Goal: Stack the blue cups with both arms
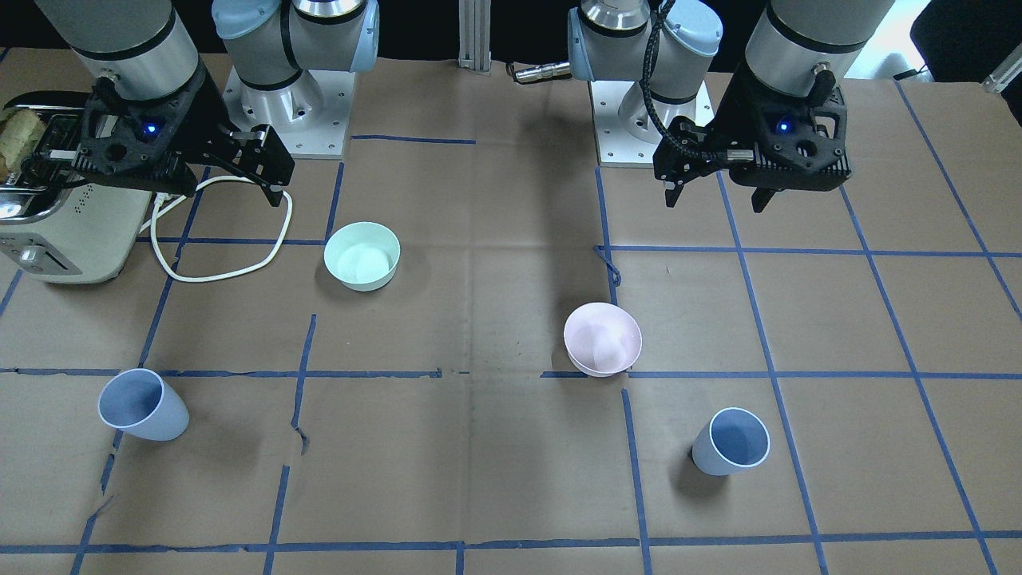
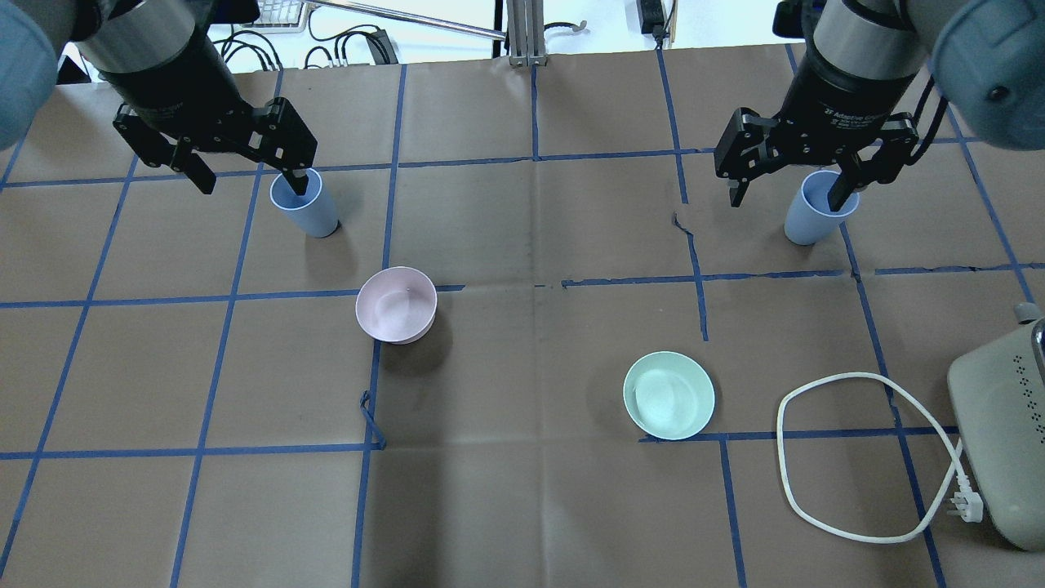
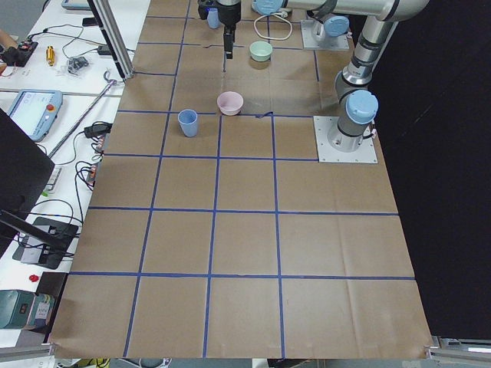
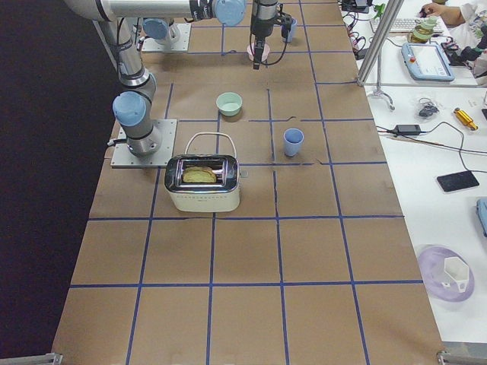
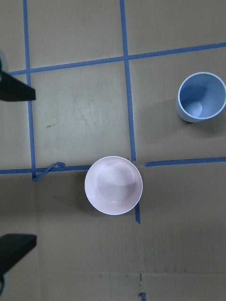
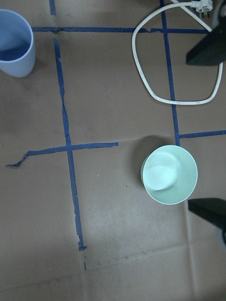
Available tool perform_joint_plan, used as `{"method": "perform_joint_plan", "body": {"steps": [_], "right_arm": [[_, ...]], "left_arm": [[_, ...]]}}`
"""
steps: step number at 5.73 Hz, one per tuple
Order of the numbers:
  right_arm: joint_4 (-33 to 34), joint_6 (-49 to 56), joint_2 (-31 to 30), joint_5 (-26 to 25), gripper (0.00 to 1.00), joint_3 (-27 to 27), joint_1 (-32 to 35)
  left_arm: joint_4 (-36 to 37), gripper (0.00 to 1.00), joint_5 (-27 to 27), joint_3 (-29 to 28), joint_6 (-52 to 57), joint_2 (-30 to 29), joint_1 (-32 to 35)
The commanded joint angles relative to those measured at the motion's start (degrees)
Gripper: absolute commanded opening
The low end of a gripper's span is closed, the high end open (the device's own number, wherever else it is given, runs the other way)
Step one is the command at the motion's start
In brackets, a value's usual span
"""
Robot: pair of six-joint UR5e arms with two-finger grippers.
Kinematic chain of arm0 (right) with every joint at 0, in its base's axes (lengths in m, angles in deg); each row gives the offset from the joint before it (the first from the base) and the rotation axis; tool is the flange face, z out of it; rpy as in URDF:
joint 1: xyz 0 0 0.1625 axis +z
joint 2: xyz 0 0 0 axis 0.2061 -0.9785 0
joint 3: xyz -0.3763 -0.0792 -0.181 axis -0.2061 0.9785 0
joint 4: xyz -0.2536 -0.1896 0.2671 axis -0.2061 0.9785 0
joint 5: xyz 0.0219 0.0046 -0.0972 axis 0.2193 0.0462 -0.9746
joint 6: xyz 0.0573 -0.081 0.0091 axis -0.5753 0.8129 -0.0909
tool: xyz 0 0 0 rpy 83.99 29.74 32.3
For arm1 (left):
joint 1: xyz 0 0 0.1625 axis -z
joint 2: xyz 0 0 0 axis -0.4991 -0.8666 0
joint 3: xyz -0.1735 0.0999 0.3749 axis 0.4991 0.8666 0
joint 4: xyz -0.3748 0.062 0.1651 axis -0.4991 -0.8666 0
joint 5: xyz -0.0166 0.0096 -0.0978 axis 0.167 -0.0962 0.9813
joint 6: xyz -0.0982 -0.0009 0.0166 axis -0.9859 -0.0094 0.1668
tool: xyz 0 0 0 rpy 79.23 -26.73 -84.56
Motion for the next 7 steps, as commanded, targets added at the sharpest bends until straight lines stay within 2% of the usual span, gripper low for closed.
{"method": "perform_joint_plan", "body": {"steps": [1,2,4,5,7], "right_arm": [[0.1,0.0,-0.1,0.1,1.0,0.0,0.1],[0.4,0.0,0.0,0.0,1.0,-0.1,0.1],[4.0,2.5,2.3,-0.5,1.0,1.0,-2.4],[5.4,7.2,4.1,0.1,1.0,1.5,-8.6],[9.0,22.8,12.2,0.0,1.0,6.6,-16.8]], "left_arm": [[0.1,0.99,0.1,0.0,0.2,0.0,0.0],[0.2,0.99,0.1,-0.3,0.8,0.1,-0.3],[9.2,0.99,0.1,-0.7,1.4,-6.1,-1.4],[13.9,0.99,-0.3,-2.0,1.5,-11.5,-1.9],[24.2,0.99,-0.4,-0.3,1.6,-19.9,-3.2]]}}
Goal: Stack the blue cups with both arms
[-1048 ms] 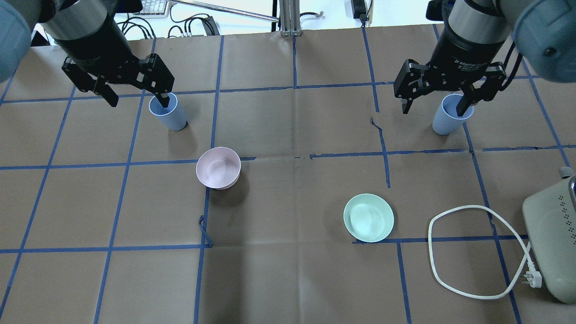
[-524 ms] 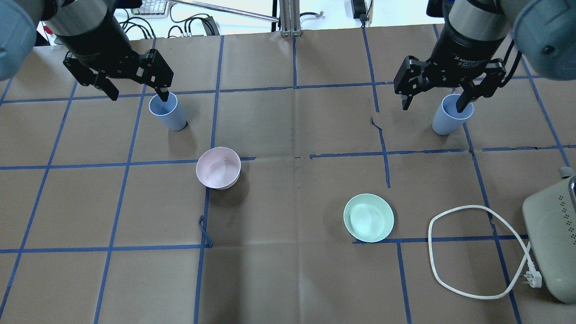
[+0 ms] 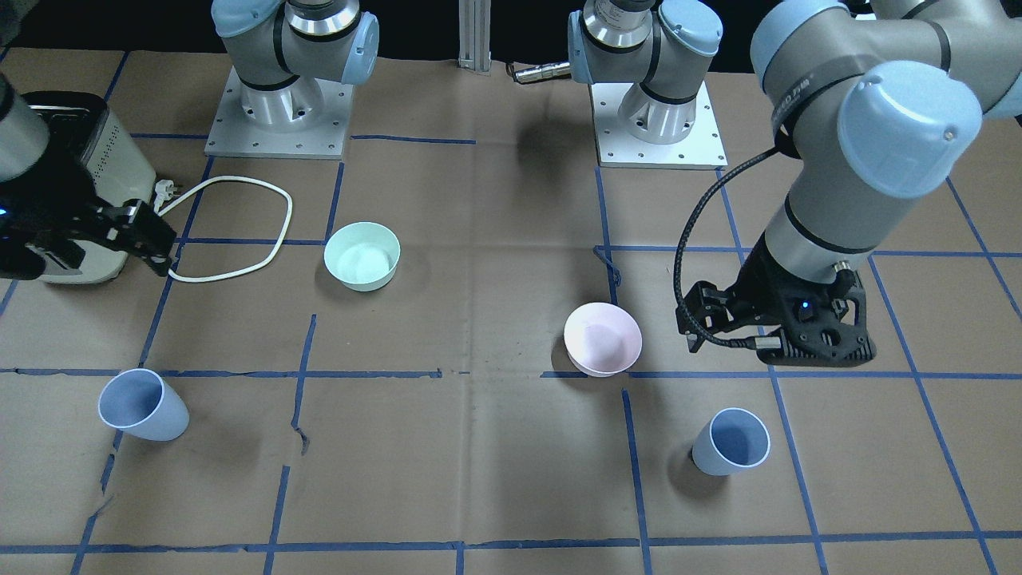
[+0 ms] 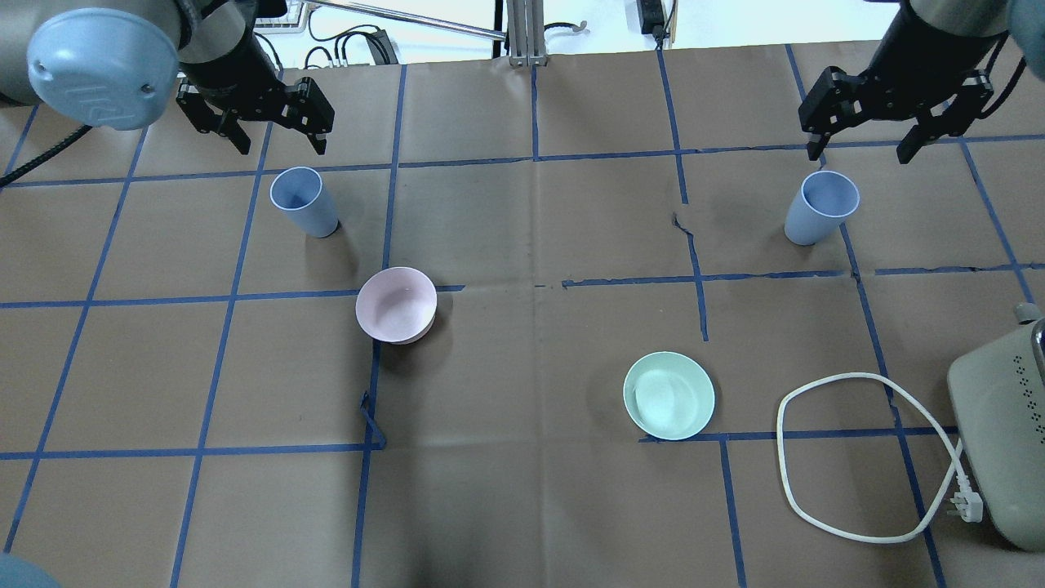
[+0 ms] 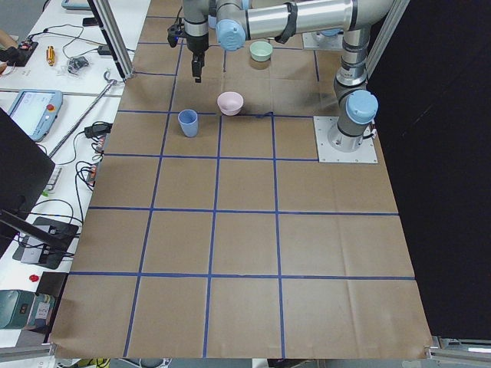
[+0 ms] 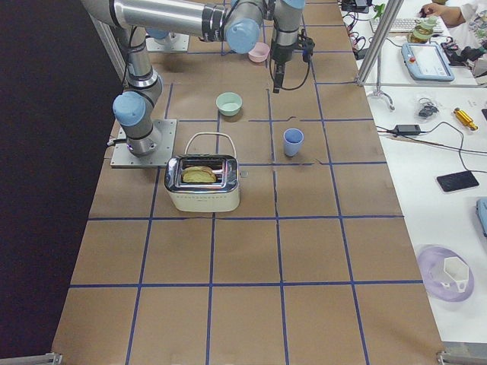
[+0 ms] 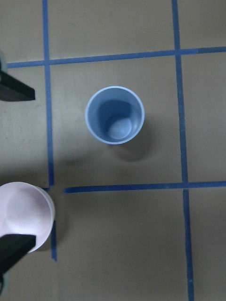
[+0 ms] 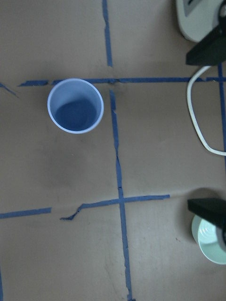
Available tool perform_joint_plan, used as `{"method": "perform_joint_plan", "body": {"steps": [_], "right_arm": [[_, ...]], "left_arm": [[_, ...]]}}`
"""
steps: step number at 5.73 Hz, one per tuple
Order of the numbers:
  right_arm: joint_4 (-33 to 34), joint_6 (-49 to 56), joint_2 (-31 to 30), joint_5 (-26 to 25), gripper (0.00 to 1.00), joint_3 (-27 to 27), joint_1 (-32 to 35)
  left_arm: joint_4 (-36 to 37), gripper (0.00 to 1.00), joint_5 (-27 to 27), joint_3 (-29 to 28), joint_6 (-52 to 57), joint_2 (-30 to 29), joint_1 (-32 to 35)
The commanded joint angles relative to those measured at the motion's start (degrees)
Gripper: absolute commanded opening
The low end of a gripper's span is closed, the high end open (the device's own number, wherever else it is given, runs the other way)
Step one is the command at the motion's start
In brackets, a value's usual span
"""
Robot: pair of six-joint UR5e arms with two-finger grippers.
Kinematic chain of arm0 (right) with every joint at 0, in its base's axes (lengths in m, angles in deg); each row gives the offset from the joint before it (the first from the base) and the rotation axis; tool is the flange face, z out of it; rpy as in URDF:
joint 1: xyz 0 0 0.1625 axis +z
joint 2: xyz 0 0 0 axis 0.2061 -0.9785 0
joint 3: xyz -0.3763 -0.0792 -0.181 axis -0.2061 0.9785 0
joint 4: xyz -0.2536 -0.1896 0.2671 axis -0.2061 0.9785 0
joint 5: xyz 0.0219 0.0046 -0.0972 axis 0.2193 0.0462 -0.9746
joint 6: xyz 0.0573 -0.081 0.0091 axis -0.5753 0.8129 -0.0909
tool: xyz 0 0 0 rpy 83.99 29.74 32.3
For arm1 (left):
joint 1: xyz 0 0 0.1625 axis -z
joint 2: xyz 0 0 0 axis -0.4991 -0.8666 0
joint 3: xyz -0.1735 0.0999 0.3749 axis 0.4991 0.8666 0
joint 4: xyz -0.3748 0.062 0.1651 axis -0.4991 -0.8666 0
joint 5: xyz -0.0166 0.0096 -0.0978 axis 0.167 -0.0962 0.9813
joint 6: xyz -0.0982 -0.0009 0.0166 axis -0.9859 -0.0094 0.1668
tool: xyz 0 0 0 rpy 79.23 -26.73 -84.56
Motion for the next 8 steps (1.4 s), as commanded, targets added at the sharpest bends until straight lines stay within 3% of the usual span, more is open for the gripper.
{"method": "perform_joint_plan", "body": {"steps": [1,3,5,6,7,8], "right_arm": [[4.8,12.0,7.4,0.0,1.0,3.6,-5.9],[10.8,14.5,13.6,0.1,1.0,2.1,-6.4],[16.8,13.2,16.1,-0.1,1.0,-3.4,-6.3],[20.2,12.8,16.2,-0.3,1.0,-6.1,-6.3],[20.5,12.9,16.2,-0.3,0.99,-7.3,-6.3],[20.9,12.9,16.2,-0.4,0.72,-7.3,-6.3]], "left_arm": [[6.7,0.99,-0.3,1.1,0.0,-7.4,-0.4],[8.5,0.99,-0.3,1.2,-0.1,-11.7,-0.5],[10.2,0.94,-0.4,1.4,-0.4,-13.6,-0.5],[11.3,0.51,-0.4,1.9,-0.2,-14.8,-0.5],[12.9,0.24,-0.3,1.8,-0.1,-15.0,-0.5],[13.0,0.07,-0.3,1.8,0.2,-15.0,-0.5]]}}
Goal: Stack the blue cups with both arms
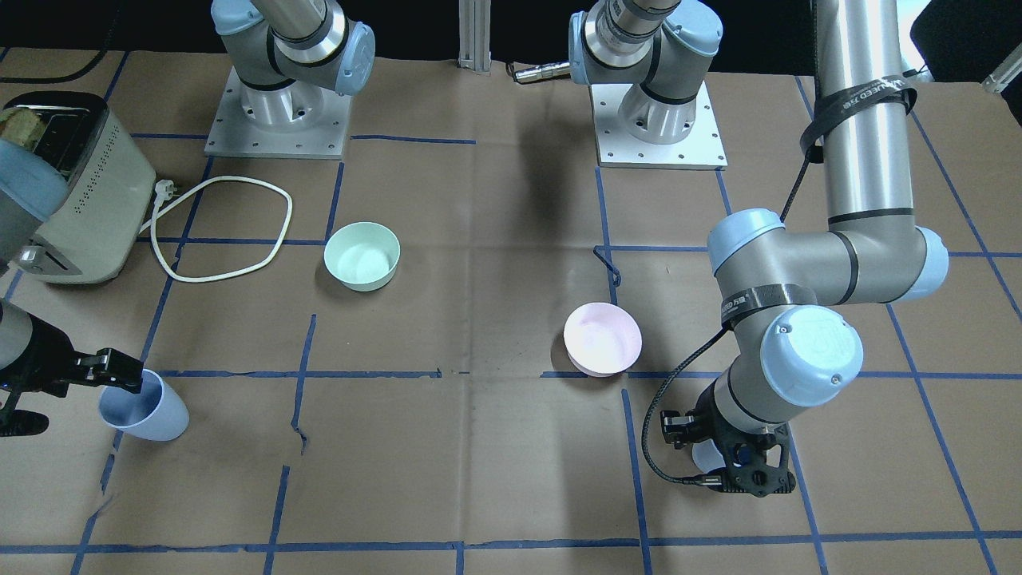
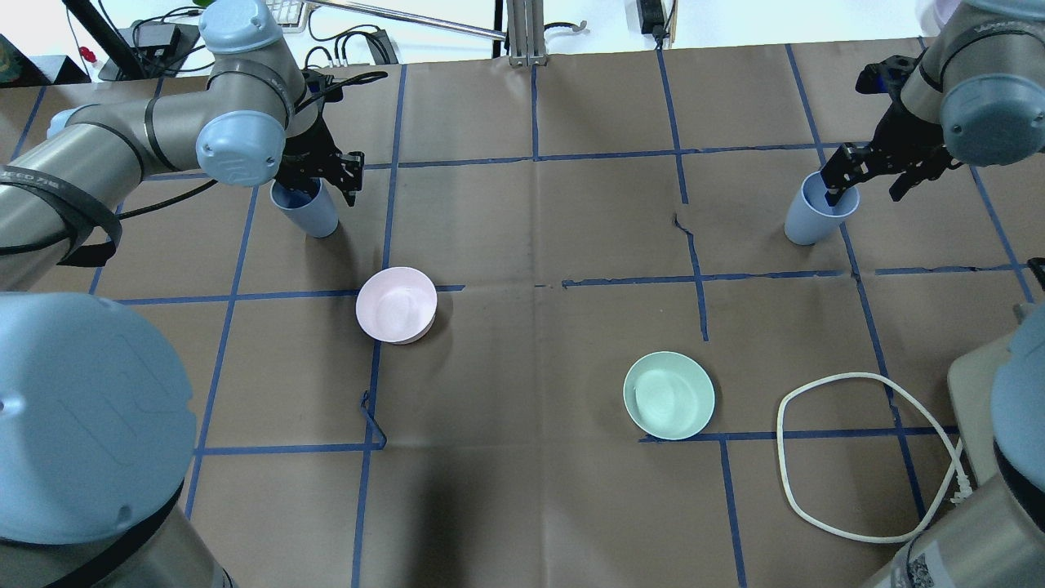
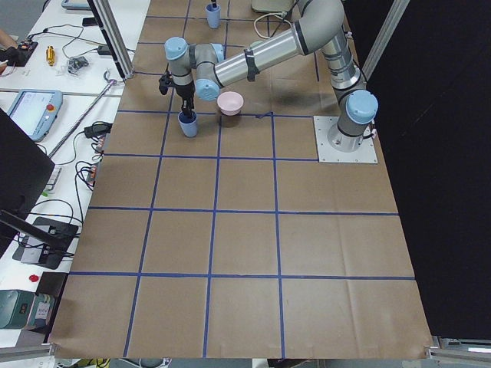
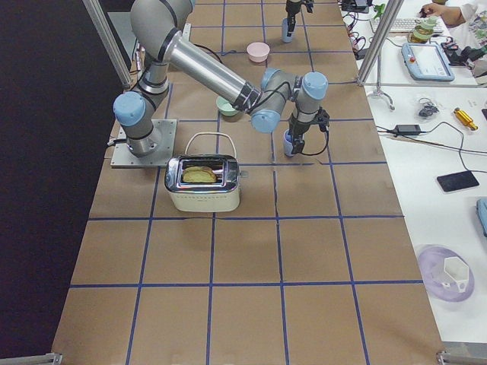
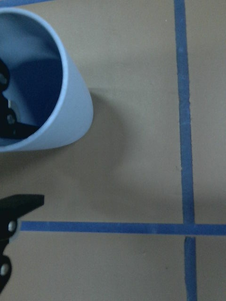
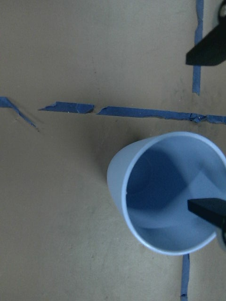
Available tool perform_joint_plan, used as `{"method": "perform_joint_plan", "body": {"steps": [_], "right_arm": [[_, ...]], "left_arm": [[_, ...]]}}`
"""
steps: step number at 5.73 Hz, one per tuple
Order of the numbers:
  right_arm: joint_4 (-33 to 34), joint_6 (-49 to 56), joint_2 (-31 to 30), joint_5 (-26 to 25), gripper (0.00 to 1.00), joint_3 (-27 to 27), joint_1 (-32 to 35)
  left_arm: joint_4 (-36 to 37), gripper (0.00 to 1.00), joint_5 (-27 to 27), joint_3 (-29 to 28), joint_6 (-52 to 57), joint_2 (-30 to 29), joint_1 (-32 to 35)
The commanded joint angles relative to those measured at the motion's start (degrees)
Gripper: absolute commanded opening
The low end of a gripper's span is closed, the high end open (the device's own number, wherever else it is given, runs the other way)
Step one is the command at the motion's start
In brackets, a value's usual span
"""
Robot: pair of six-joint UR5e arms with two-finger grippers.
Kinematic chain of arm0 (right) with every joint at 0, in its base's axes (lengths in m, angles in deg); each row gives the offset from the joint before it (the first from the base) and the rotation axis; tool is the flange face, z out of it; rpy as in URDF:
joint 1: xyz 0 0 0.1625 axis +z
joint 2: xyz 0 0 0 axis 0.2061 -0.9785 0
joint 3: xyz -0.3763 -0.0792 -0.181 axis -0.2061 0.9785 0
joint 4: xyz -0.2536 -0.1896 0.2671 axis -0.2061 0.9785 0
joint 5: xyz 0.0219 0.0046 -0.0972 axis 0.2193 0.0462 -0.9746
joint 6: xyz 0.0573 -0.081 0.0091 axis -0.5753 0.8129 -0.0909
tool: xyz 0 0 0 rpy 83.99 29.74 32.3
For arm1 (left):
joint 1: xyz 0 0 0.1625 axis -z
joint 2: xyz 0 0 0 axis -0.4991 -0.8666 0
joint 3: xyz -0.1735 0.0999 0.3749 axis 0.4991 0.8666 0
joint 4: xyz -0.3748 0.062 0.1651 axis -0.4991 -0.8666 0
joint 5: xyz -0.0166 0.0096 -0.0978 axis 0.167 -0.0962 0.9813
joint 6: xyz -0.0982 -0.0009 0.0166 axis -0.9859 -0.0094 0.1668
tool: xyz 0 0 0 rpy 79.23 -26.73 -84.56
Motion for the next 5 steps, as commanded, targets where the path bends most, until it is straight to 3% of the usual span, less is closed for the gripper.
{"method": "perform_joint_plan", "body": {"steps": [1,2,4,5], "right_arm": [[0.6,0.1,0.0,-0.1,0.35,-0.5,0.0],[0.6,-0.3,0.0,0.4,0.09,-0.6,0.0],[0.2,-0.3,-1.1,0.4,0.06,1.6,0.4],[-4.0,-0.6,-3.4,0.2,0.06,5.3,0.9]], "left_arm": [[0.5,0.05,0.0,-0.1,0.2,0.7,0.0],[0.3,0.04,-0.1,-0.9,0.0,1.4,0.4],[-0.4,0.03,0.1,-2.1,-2.4,4.4,5.5],[0.4,0.03,-0.1,-3.5,-11.5,3.5,11.0]]}}
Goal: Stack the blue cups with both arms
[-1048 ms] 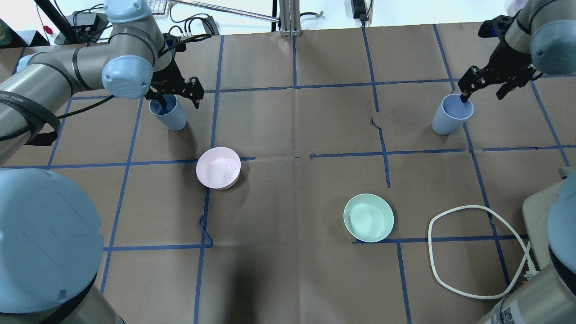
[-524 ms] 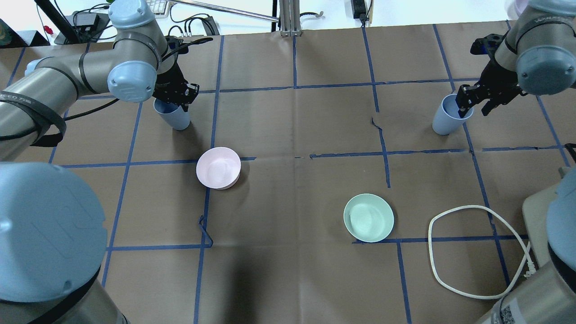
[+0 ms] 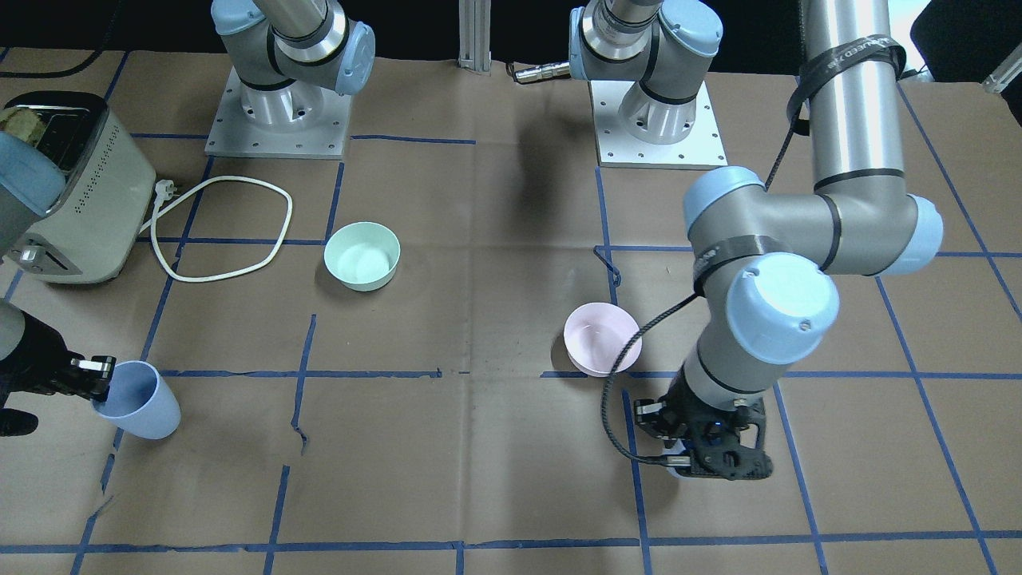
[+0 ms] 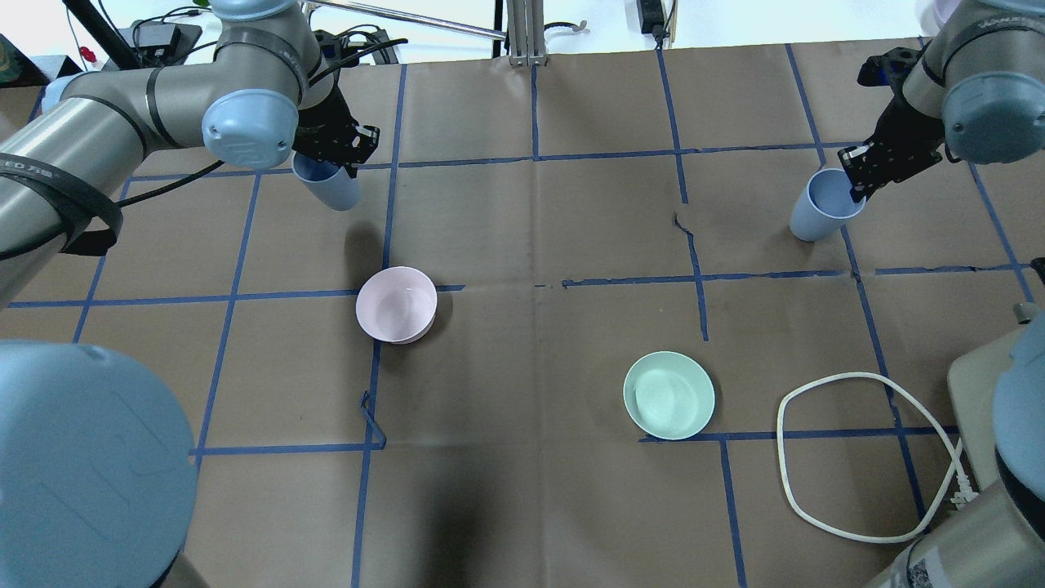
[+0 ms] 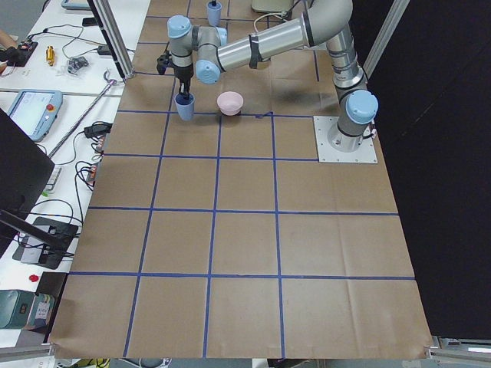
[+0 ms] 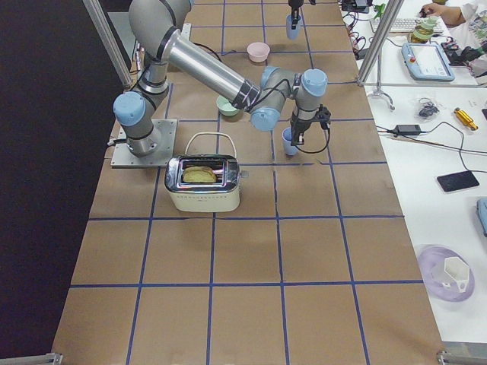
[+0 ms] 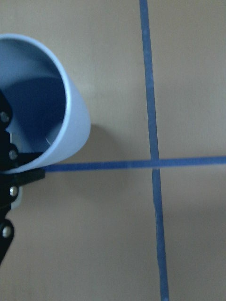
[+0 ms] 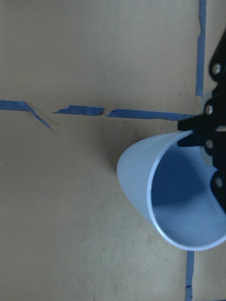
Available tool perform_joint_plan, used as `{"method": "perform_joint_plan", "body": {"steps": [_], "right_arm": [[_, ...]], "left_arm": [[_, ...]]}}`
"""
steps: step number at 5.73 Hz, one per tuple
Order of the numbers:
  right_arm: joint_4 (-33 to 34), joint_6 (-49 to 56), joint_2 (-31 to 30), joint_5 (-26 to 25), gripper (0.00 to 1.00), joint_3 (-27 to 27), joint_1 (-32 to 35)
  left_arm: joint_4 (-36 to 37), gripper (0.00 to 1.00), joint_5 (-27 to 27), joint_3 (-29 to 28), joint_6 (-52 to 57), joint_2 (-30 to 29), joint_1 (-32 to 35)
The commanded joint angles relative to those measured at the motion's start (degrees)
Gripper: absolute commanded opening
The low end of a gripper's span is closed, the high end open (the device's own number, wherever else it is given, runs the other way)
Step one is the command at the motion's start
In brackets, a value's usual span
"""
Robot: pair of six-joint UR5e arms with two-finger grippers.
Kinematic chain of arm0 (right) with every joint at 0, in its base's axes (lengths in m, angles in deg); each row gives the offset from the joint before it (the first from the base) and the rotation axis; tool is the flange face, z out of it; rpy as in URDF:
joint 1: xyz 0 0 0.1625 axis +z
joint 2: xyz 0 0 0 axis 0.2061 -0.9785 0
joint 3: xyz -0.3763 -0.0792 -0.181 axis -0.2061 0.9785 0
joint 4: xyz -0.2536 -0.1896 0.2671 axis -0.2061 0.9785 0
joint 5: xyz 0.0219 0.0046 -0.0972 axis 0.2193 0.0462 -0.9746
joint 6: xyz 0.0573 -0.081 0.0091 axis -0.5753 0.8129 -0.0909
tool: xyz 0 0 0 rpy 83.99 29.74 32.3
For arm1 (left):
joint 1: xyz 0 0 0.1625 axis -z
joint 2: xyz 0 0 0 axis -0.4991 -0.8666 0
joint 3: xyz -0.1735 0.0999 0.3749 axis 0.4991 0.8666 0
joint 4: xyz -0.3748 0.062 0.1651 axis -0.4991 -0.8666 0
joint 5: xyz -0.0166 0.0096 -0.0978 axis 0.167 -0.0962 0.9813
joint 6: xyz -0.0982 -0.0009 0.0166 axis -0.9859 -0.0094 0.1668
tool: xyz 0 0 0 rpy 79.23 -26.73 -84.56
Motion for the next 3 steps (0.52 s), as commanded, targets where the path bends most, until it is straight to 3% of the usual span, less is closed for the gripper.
{"method": "perform_joint_plan", "body": {"steps": [1,2,3], "right_arm": [[-13.4,-2.3,-5.7,-0.5,0.06,7.7,1.7],[-24.3,-4.7,-9.6,-0.5,0.07,11.8,2.6],[-27.8,-5.4,-11.9,-0.4,0.07,12.7,3.2]], "left_arm": [[0.9,0.03,0.1,-4.6,-15.4,-2.6,9.8],[2.4,0.04,-0.1,-6.8,-20.3,-6.0,15.1],[8.2,0.05,-0.1,-7.0,-21.9,-8.7,16.9]]}}
